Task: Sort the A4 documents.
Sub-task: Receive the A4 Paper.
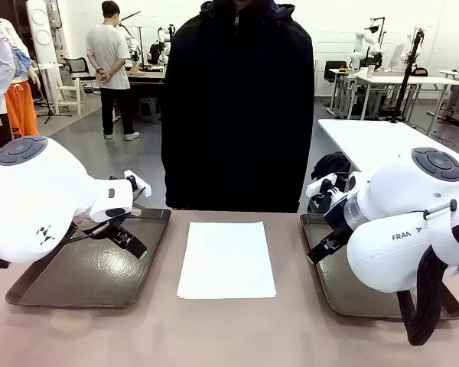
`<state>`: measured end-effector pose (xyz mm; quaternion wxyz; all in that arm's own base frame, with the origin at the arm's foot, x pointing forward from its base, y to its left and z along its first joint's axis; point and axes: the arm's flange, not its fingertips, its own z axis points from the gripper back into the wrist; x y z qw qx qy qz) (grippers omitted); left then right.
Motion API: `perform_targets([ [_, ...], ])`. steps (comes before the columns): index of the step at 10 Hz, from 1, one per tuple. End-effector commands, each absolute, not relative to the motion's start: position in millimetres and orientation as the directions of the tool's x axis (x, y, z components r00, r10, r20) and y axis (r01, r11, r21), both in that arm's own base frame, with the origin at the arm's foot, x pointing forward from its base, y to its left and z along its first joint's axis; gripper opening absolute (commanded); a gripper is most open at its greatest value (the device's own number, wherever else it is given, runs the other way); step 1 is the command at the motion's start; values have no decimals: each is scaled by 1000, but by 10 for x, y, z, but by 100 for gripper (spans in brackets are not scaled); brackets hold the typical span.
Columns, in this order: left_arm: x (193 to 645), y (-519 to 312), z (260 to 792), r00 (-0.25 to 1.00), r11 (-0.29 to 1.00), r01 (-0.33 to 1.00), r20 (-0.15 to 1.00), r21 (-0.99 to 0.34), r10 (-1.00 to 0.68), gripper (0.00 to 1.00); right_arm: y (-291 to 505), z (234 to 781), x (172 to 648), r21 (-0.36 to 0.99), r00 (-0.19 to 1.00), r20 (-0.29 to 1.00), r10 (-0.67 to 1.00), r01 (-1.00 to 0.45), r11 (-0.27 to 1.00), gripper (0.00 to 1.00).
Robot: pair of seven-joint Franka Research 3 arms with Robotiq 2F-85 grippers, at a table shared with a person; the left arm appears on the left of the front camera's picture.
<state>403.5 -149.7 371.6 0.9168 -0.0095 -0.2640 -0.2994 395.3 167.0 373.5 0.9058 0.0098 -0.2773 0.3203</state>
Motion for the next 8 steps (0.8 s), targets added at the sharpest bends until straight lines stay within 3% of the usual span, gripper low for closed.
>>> perform_targets([
  [1, 4034, -1498, 3716, 681, 820, 554, 490, 141, -544, 100, 1671, 3735, 3952, -160, 641, 509, 575, -586, 795, 100],
  [8, 4034, -1498, 3716, 681, 820, 554, 490, 141, -544, 100, 1671, 3735, 3952, -160, 641, 509, 575, -586, 795, 100],
])
